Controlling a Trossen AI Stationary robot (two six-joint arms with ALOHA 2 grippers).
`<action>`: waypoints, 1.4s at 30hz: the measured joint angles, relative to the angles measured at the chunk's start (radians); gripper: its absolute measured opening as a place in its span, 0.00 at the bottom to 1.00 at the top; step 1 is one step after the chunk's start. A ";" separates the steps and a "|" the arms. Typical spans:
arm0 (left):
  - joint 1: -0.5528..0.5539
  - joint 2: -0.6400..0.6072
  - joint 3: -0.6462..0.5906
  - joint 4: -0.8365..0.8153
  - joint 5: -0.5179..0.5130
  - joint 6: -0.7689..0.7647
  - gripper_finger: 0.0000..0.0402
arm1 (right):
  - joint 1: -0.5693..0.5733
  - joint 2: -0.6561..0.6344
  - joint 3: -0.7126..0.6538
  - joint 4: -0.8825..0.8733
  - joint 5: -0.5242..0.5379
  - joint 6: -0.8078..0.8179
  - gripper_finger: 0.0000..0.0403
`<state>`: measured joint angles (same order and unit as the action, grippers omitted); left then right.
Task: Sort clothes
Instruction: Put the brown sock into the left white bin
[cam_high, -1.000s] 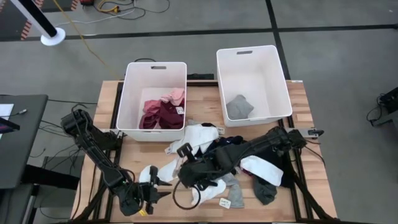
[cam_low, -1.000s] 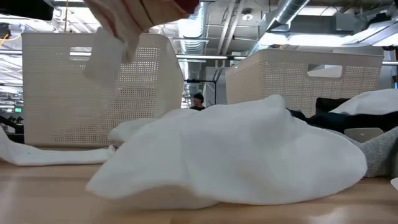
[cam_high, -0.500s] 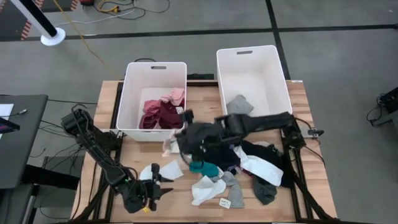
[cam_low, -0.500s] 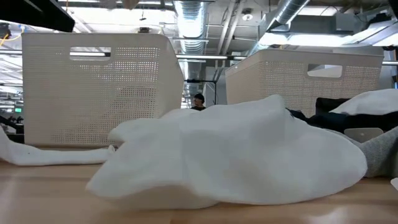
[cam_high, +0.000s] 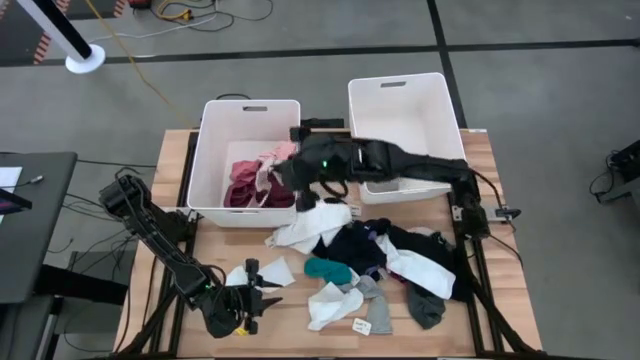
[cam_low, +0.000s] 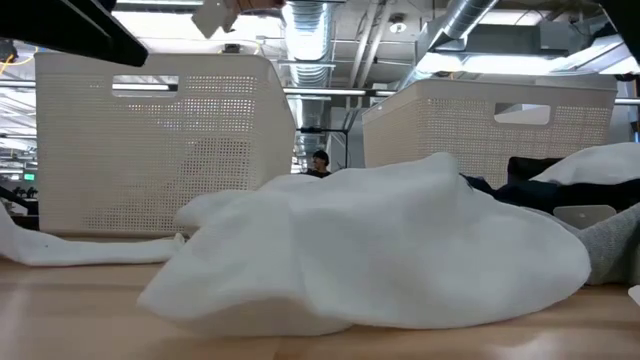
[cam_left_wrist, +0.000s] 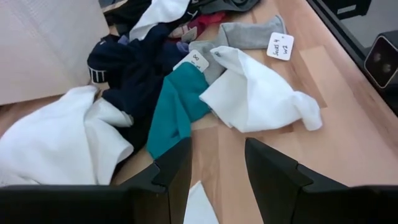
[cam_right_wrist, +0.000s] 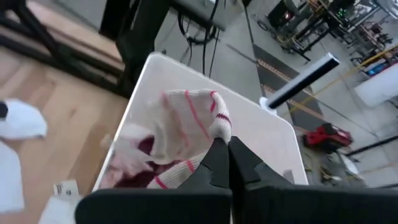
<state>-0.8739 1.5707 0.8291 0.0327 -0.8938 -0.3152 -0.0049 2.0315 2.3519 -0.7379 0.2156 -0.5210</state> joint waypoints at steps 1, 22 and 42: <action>0.000 0.000 0.000 0.000 0.002 -0.004 0.36 | -0.012 0.000 -0.005 0.019 -0.024 0.006 0.00; 0.000 0.001 0.000 0.004 0.057 -0.049 0.36 | -0.171 0.090 -0.020 0.204 -0.366 0.123 0.00; 0.000 0.002 -0.001 0.003 0.078 -0.065 0.36 | -0.213 0.217 -0.019 0.134 -0.433 0.157 0.01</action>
<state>-0.8738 1.5723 0.8280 0.0353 -0.8162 -0.3803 -0.2176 2.2488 2.3331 -0.6037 -0.2174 -0.3637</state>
